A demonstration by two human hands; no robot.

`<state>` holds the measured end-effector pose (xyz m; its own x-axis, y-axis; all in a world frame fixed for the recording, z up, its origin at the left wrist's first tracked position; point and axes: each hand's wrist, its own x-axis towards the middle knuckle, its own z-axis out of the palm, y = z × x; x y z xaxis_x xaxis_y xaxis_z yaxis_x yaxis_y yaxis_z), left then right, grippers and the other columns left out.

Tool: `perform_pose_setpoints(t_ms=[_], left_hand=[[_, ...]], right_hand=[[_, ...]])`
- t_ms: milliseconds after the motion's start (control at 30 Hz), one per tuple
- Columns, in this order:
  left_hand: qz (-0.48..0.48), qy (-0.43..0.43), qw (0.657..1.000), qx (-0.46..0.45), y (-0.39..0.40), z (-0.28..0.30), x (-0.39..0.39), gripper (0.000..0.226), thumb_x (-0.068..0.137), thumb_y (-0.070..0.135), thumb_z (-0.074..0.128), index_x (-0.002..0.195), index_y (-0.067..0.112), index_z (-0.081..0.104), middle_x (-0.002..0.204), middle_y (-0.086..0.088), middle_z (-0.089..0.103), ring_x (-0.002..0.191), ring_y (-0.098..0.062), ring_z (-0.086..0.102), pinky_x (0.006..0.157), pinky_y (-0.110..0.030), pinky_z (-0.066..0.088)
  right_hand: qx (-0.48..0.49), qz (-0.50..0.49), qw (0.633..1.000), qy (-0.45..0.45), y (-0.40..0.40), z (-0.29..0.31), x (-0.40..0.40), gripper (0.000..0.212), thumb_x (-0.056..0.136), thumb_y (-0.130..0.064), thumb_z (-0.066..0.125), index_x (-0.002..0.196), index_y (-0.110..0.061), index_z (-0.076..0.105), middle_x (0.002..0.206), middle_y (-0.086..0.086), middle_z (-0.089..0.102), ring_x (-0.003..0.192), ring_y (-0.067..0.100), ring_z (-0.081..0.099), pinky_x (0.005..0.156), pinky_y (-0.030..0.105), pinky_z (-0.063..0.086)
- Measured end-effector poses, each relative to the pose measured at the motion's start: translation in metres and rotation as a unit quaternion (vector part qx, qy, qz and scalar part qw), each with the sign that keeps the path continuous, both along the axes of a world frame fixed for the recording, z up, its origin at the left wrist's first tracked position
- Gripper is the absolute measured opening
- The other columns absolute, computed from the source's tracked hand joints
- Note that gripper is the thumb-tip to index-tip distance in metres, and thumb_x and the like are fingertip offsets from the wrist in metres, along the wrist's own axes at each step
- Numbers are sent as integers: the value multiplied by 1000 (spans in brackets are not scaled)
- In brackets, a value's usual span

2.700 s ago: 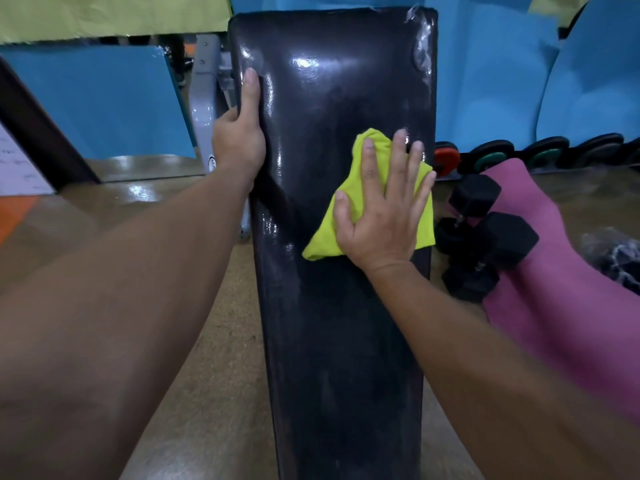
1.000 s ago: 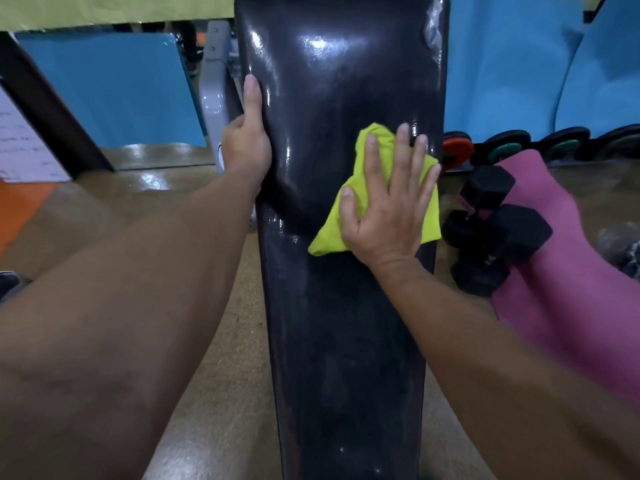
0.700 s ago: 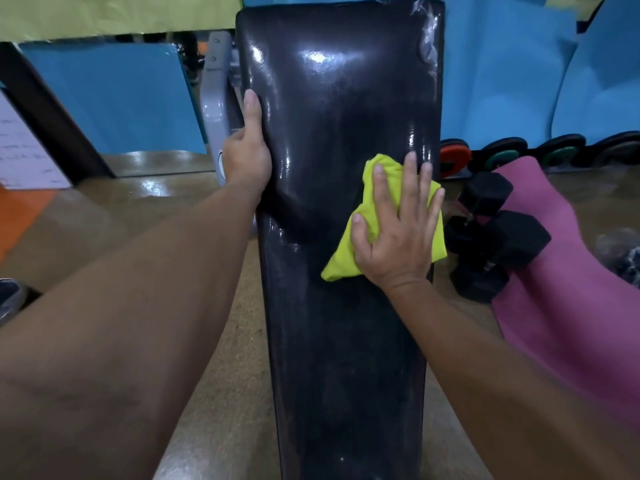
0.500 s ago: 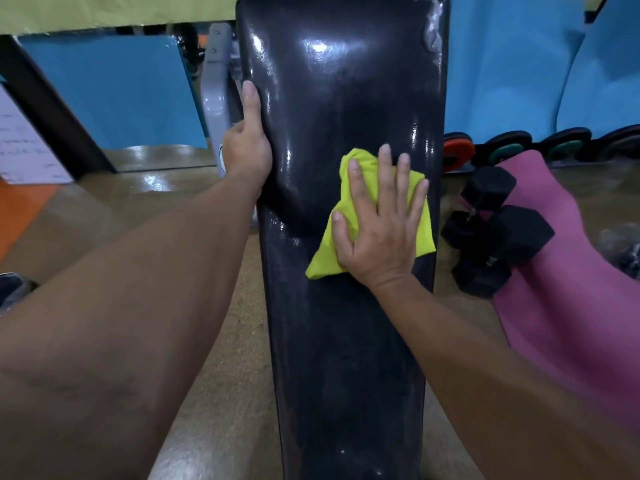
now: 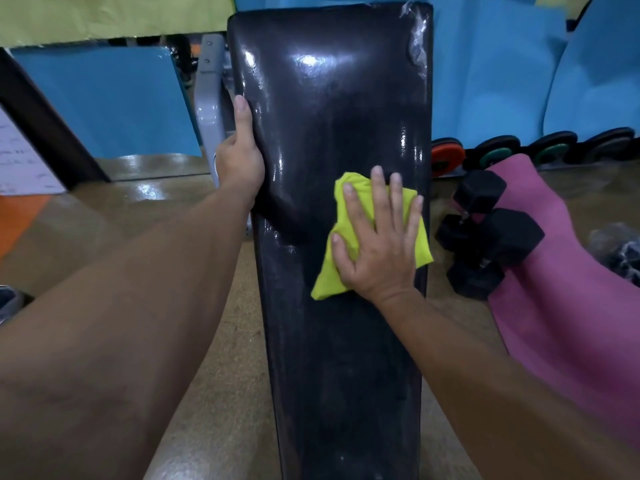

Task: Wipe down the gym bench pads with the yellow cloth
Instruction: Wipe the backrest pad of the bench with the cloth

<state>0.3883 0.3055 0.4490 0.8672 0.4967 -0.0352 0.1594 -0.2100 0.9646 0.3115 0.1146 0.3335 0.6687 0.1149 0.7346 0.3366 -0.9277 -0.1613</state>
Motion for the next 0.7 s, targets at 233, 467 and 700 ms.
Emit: perform_pose_setpoints(t_ms=[233, 467, 700], left_hand=[[5, -7, 1000, -10, 0, -1, -2, 55, 99, 78, 39, 73, 32, 55, 82, 16, 60, 80, -4, 57, 86, -29, 42], [7, 10, 1000, -9, 0, 3, -1, 58, 96, 82, 35, 72, 33, 53, 90, 11, 64, 100, -22, 59, 101, -37, 46], [2, 5, 1000, -25, 1, 0, -4, 56, 97, 80, 39, 75, 32, 55, 87, 16, 60, 102, -18, 63, 101, -33, 46]], right_hand=[[74, -67, 995, -4, 17, 30, 21, 70, 96, -45, 52, 160, -21, 38, 169, 20, 24, 157, 44, 17, 121, 73, 13], [-31, 12, 999, -7, 4, -3, -3, 66, 98, -48, 52, 159, -24, 42, 168, 18, 28, 157, 40, 20, 121, 72, 14], [103, -52, 993, 31, -14, 18, 14, 72, 97, -46, 51, 162, -23, 32, 171, 20, 18, 157, 47, 11, 117, 76, 22]])
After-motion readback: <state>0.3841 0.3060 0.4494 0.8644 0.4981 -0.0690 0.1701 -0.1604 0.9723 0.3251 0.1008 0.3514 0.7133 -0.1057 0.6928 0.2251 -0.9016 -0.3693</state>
